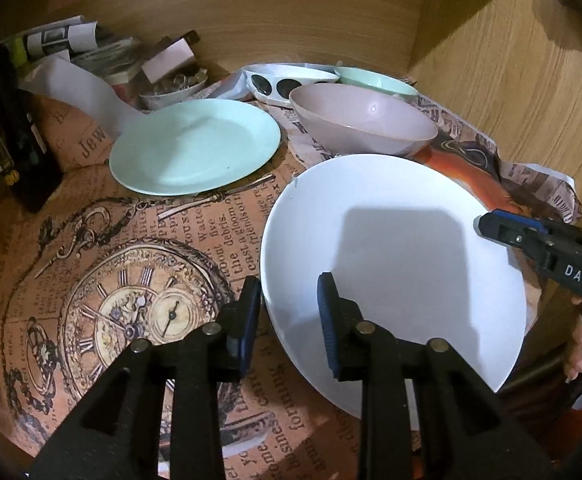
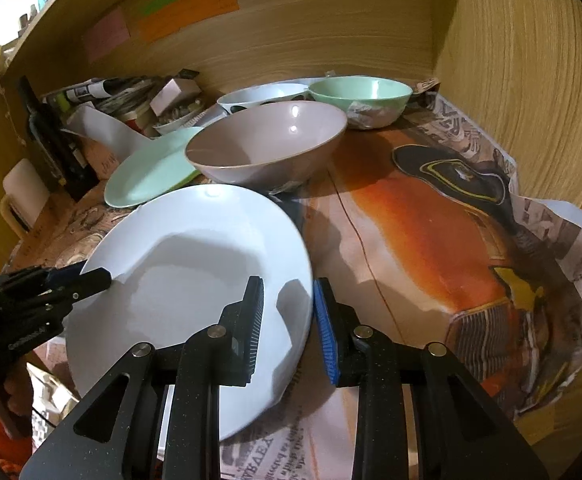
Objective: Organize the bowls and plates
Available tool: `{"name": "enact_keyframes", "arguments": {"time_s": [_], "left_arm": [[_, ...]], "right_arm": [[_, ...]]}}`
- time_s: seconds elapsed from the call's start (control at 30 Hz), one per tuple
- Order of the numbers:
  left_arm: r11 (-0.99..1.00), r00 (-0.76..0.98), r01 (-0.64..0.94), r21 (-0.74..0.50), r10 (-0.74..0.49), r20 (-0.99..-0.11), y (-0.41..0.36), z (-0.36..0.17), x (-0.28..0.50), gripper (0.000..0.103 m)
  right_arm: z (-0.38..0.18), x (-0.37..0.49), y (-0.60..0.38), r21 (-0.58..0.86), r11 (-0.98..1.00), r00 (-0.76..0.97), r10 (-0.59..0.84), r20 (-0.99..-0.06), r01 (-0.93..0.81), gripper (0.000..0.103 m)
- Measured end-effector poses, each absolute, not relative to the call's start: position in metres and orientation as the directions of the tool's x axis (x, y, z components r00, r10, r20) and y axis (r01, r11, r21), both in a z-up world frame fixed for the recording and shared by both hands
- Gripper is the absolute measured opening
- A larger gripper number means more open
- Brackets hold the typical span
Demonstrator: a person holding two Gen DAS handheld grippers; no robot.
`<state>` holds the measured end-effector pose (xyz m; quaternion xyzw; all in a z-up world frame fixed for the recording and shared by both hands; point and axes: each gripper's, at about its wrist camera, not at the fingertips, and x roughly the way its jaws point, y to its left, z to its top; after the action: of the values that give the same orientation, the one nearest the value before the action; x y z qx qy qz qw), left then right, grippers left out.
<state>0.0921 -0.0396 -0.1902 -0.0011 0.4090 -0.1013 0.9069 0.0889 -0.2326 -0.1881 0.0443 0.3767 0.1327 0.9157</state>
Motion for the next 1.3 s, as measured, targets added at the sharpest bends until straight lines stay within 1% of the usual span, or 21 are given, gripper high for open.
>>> {"name": "enact_keyframes", "arguments": {"time_s": [0.3,0.4,0.43,0.5,0.57,0.63,0.7,0.73,0.77,0.8,0.83,1.03,1.17,1.3], "left_arm": [[0.980,0.664,0.182,-0.078,-0.181,-0.726,-0.034,-0.184,0.092,0.028],[0.983,0.693,0.169,-0.066,-0.166,-0.701,-0.027,-0.173,0.088,0.032],[0.984,0.701,0.165,-0.068,-0.165,-0.693,-0.023,-0.170,0.087,0.035],[0.987,0.726,0.146,-0.073,-0.157,-0.670,-0.015,-0.161,0.086,0.044],[0.990,0.752,0.119,-0.072,-0.137,-0.644,-0.007,-0.153,0.085,0.063],[0.994,0.774,0.082,-0.073,-0.109,-0.623,0.005,-0.144,0.086,0.071],[0.996,0.784,0.046,-0.075,-0.083,-0.616,0.016,-0.139,0.091,0.075],[0.997,0.785,0.033,-0.074,-0.072,-0.616,0.020,-0.137,0.093,0.079],[0.997,0.787,0.012,-0.073,-0.054,-0.614,0.027,-0.135,0.097,0.080],[0.998,0.789,-0.001,-0.068,-0.041,-0.613,0.031,-0.133,0.099,0.080],[0.998,0.790,-0.012,-0.058,-0.026,-0.613,0.036,-0.132,0.101,0.080],[0.998,0.785,-0.062,0.013,0.057,-0.617,0.055,-0.127,0.122,0.081],[0.997,0.773,-0.082,0.008,0.068,-0.631,0.066,-0.130,0.138,0.081],[0.994,0.757,-0.106,0.008,0.086,-0.647,0.078,-0.136,0.159,0.081]], "right_arm": [[-0.183,0.092,-0.227,0.146,0.968,0.705,0.251,-0.663,-0.206,0.025],[-0.172,0.092,-0.225,0.135,0.965,0.729,0.257,-0.635,-0.223,0.036],[-0.169,0.092,-0.223,0.132,0.964,0.735,0.262,-0.626,-0.231,0.037],[-0.158,0.094,-0.217,0.123,0.958,0.750,0.278,-0.600,-0.257,0.037],[-0.151,0.096,-0.210,0.122,0.952,0.757,0.299,-0.581,-0.282,0.041],[-0.142,0.098,-0.202,0.121,0.943,0.765,0.324,-0.556,-0.311,0.049],[-0.134,0.103,-0.193,0.118,0.934,0.772,0.346,-0.533,-0.337,0.052],[-0.131,0.103,-0.189,0.116,0.930,0.775,0.355,-0.523,-0.348,0.055],[-0.128,0.105,-0.185,0.114,0.925,0.779,0.367,-0.509,-0.361,0.058],[-0.124,0.108,-0.180,0.112,0.922,0.783,0.375,-0.497,-0.371,0.065],[-0.120,0.110,-0.175,0.111,0.916,0.786,0.390,-0.480,-0.387,0.067],[-0.101,0.134,-0.144,0.041,0.897,0.789,0.408,-0.459,-0.440,0.067],[-0.096,0.163,-0.127,0.048,0.874,0.748,0.441,-0.496,-0.484,0.068],[-0.099,0.195,-0.113,0.068,0.855,0.689,0.459,-0.561,-0.515,0.068]]}}
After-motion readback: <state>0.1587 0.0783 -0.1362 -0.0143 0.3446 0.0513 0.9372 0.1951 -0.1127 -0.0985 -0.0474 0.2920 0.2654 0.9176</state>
